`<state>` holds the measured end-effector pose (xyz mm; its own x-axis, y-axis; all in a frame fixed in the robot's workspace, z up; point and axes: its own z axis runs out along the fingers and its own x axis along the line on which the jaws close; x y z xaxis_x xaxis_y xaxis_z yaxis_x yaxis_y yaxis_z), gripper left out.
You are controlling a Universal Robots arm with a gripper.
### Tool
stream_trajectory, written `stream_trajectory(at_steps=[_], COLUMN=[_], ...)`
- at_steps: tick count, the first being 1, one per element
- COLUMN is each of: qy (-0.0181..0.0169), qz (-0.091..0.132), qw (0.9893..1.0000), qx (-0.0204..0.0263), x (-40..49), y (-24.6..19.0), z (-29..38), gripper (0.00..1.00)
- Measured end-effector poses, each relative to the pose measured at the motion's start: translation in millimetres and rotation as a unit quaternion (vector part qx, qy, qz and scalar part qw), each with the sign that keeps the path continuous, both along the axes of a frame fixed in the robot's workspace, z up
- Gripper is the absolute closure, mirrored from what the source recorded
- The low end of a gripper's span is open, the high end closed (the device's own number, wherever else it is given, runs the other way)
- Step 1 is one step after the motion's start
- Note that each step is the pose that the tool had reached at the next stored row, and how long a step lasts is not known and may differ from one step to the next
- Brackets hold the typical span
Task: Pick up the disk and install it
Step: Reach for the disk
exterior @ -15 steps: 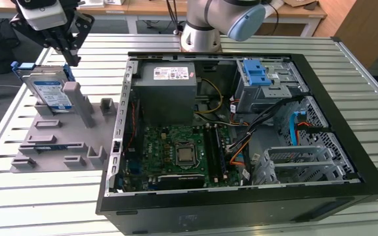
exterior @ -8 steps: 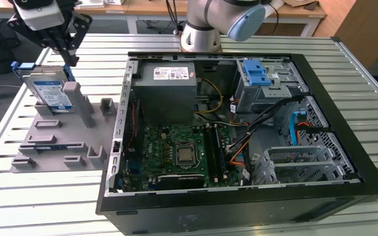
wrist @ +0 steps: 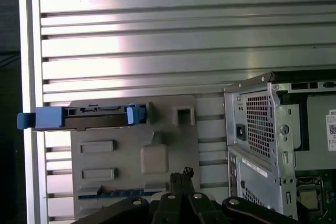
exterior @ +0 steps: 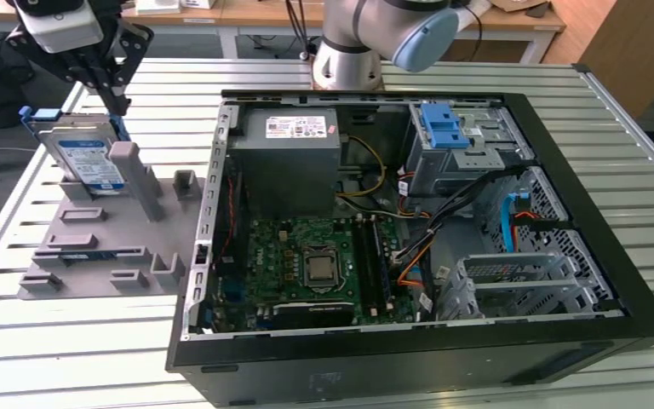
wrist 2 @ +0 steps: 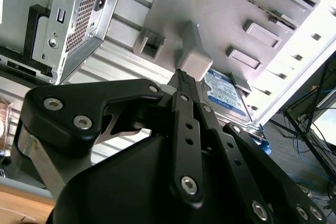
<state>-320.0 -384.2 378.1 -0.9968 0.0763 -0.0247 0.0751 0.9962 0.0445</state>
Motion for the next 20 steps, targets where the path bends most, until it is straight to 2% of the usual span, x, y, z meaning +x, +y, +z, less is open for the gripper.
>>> stream_trajectory(at_steps=[6, 16, 20], qy=[0.0001, 0.0001, 0.0001], qz=[0.000, 0.000, 0.000], qw=[1.0000, 1.0000, 1.0000], qx=[0.0000, 0.0000, 0.0000], x=[-5.1, -6.0, -6.4], y=[6.9, 7.4, 9.7], z=[-0.8, -1.2, -1.2], gripper=[0.89, 0.89, 0.89])
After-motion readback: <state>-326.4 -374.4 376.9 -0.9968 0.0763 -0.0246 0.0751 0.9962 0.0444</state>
